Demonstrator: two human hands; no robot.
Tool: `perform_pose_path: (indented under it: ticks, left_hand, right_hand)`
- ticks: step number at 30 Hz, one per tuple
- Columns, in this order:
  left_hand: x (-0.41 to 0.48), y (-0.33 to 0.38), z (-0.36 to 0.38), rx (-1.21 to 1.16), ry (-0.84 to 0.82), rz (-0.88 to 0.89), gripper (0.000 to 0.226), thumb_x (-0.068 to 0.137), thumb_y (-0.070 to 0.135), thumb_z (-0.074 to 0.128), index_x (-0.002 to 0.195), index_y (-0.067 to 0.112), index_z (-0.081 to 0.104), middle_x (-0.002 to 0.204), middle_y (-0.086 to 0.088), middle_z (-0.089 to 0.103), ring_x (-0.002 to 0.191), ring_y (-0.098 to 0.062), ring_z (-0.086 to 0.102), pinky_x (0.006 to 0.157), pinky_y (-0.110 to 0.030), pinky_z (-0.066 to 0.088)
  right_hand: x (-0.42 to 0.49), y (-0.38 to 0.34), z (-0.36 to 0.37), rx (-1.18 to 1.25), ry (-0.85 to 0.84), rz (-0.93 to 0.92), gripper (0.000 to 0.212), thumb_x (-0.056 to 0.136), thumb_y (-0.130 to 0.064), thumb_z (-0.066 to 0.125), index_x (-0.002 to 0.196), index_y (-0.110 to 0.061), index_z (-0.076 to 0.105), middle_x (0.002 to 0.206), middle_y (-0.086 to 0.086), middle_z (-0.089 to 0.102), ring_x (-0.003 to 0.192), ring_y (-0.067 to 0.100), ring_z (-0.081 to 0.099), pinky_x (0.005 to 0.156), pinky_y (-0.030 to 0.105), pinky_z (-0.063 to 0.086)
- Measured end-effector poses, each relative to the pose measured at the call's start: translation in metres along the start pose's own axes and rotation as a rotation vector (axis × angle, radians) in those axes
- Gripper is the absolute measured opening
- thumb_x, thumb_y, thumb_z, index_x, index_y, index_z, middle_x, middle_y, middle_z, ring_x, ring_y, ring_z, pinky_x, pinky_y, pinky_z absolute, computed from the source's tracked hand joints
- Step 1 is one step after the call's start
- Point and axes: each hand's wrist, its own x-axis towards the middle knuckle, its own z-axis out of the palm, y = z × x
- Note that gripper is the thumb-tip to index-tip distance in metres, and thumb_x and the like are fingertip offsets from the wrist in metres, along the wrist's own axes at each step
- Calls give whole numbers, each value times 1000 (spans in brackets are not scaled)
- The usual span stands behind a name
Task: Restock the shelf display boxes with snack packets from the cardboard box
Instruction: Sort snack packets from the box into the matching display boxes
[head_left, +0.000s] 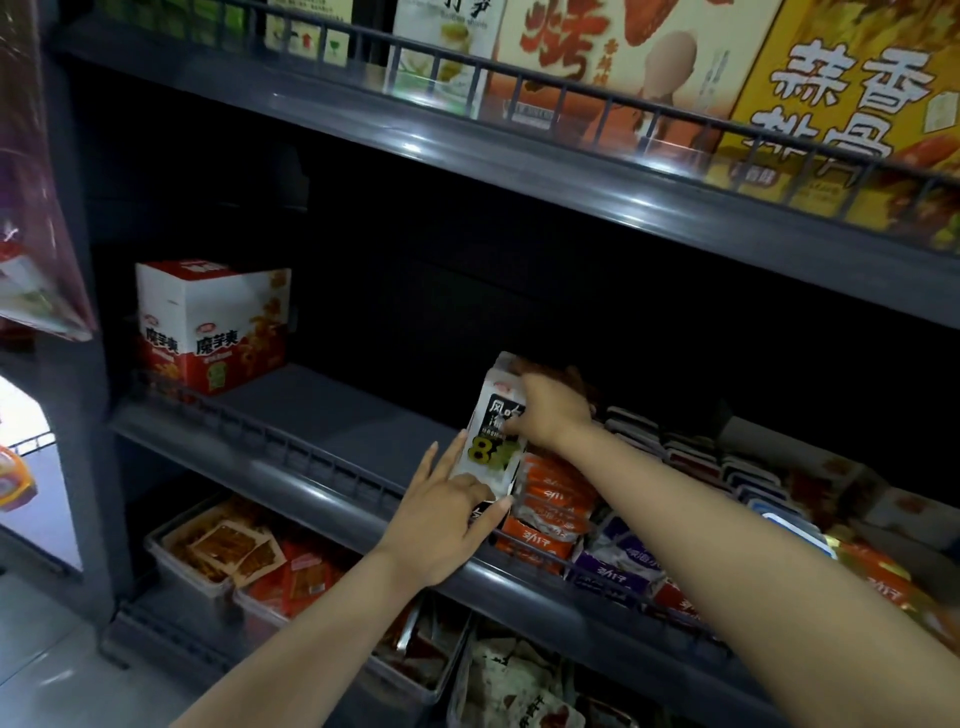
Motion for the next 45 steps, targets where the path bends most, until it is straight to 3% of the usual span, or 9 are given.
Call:
perform_pose_path:
  ticks: [7,17,21,25,29,32,35,39,45]
  left_hand:
    - [0,0,-2,51,-41,-16,75,89,63,4,140,27,45,149,7,40,139,-3,-21,117,-32,-14]
    - [1,-1,-4,123,41,31,74,92,61,2,147,24,34,154,6,29,145,-7,-8,116,-33,-18]
    - [-6,5,1,45,160,94,61,98,53,14,134,18,50,136,4,51,139,-12,30,119,-28,0]
    - [-16,15,7,-104,246,78,46,99,42,24,120,18,56,116,6,59,116,-10,48,112,-30,24]
    - [-22,25,6,-167,199,39,47,96,49,25,117,20,55,111,9,60,106,-8,50,107,-29,33]
    - [-26,29,6,-169,177,48,46,95,55,30,120,24,52,114,12,58,108,-3,46,106,-34,36]
    - [-23,36,1,-178,142,-48,65,84,66,45,133,23,40,123,8,54,117,-6,42,106,-29,34]
    - [-7,55,-3,-214,90,-126,111,66,76,61,149,20,12,136,5,48,127,-11,42,112,-29,23]
    - [21,69,11,-489,116,-272,139,34,90,67,146,30,12,124,7,57,114,-13,56,97,-39,49]
  right_hand:
    - [9,1,3,-35,-132,-64,88,79,-35,73,149,-27,20,155,3,23,142,26,20,116,39,16]
    - [4,18,-18,230,94,-99,45,89,-37,62,129,-25,48,130,3,47,119,22,47,94,32,40]
    - [-37,31,-45,538,-62,-51,71,77,-63,59,134,-24,44,136,0,50,113,14,52,93,29,45]
    - [-86,48,-40,356,-505,-117,117,61,-58,78,149,-32,6,154,-3,21,136,18,33,111,37,35]
    - [-90,58,-28,319,-280,-91,95,76,-40,78,148,-25,18,145,-1,39,127,16,45,102,24,37]
    - [-85,62,-35,366,-370,-77,84,78,-43,75,145,-26,27,140,-1,43,123,14,47,96,21,36]
    - [-78,65,-37,414,-408,26,79,79,-64,58,145,-30,31,147,0,35,131,20,40,105,32,35]
    - [-57,70,-31,481,-276,203,55,93,-56,47,134,-19,51,137,5,54,123,24,51,107,35,38]
    - [-42,70,-26,391,-318,283,53,88,-57,54,127,-21,59,130,5,59,117,24,55,100,34,43]
